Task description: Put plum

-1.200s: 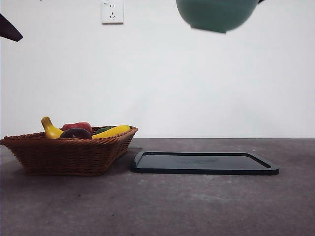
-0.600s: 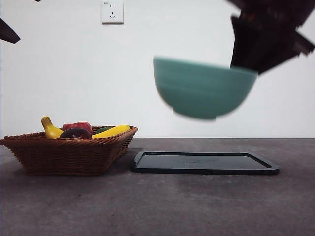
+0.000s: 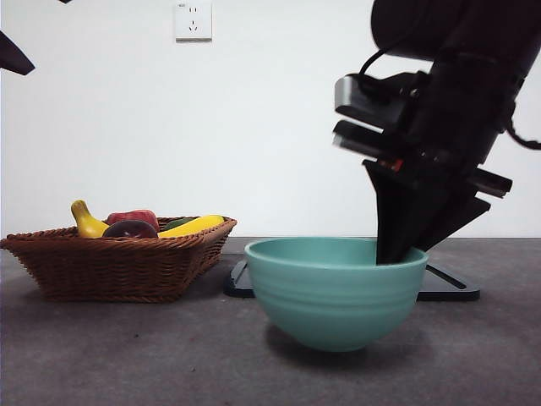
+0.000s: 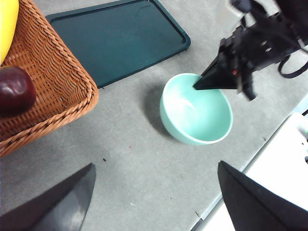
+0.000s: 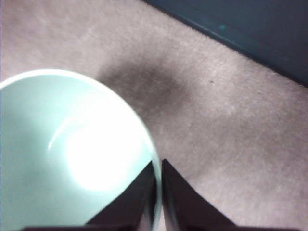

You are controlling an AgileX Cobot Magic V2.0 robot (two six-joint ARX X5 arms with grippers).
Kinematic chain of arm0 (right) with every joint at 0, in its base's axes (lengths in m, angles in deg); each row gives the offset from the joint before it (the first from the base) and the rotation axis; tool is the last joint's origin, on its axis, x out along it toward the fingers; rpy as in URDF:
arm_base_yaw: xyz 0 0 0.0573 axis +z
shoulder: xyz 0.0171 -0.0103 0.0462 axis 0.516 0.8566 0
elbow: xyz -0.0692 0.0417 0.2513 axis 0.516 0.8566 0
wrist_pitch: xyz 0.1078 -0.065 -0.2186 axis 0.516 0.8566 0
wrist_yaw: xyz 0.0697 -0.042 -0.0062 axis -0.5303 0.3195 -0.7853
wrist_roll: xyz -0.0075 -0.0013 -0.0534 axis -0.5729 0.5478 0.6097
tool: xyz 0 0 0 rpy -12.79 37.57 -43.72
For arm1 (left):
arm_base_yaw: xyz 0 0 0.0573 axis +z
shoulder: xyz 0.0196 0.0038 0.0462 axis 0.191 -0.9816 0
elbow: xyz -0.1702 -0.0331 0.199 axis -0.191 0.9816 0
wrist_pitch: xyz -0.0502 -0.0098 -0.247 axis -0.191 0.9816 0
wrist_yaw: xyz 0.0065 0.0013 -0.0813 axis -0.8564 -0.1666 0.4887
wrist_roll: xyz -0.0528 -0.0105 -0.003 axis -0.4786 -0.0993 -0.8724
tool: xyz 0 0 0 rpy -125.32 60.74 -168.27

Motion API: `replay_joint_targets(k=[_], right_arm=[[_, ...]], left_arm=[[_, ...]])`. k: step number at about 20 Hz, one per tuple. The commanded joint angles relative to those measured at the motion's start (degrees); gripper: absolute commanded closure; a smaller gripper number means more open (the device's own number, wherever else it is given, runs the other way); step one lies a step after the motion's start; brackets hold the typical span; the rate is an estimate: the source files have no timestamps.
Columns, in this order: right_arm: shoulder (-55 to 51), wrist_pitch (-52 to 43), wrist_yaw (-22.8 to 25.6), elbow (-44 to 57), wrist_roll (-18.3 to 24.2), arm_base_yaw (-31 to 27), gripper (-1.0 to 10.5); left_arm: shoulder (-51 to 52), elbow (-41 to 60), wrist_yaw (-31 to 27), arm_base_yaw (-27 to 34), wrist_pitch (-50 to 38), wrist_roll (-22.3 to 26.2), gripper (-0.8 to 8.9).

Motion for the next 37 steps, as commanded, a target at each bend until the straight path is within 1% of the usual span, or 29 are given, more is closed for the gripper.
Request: replay_joint_targets(k=[1,5,10,11,13,14,18,21,24,26,32,37], right_arm=[[1.62,-0.87,1.16,-0.46,-0.63,1.18,9.4],[2.29,-0.66,3.02,-0.46,-0.61,2.43,9.4],[2.32,-0.48,2.91,-0.46,-0.66,2.82,9.3],[2.32,-0.48,2.91,-0.46,-0.68,2.8,8.9],[2.32,-0.42,2.91,-0.46,-0.94,2.8,7.6],[2.32,-0.42,2.95,-0.46,-1.07,2.8,7.1],[1.6,-0.46,3.17,-0.66,-1.03,2.78,7.0],[-2.54,0.24,6.05,-1.09,-0.2,2.62,7.0],[-8.66,2.67,5.64,-2.47,1.4,2.29,7.0],[-13.55,5.01,5.44,-3.08,1.6,2.32,7.0],[-27.91,11.37,1.22,-3.45,1.53,2.36,7.0],[-35.36,19.47,-5.53,-3.45,0.81,2.36,7.0]], left_arm=[[-0.35,-1.09,0.33,-0.26,-0.28,0.04,4.08],[-0.35,-1.09,0.35,-0.26,-0.31,0.04,4.08],[-0.35,-1.09,0.35,-0.26,-0.31,0.07,4.08],[-0.35,-1.09,0.35,-0.26,-0.31,0.04,4.08],[-0.35,-1.09,0.35,-0.26,-0.28,0.04,4.08],[-0.35,-1.09,0.35,-0.26,-0.28,0.04,4.08],[-0.35,-1.09,0.35,-0.26,-0.28,0.04,4.08],[-0.35,-1.09,0.35,-0.26,-0.28,0.04,4.08],[-0.35,-1.09,0.33,-0.26,-0.28,0.04,4.08],[-0.35,-1.09,0.35,-0.26,-0.28,0.04,4.08],[-0.35,-1.09,0.35,-0.26,-0.28,0.02,4.08],[-0.35,-1.09,0.33,-0.26,-0.24,-0.13,4.08]])
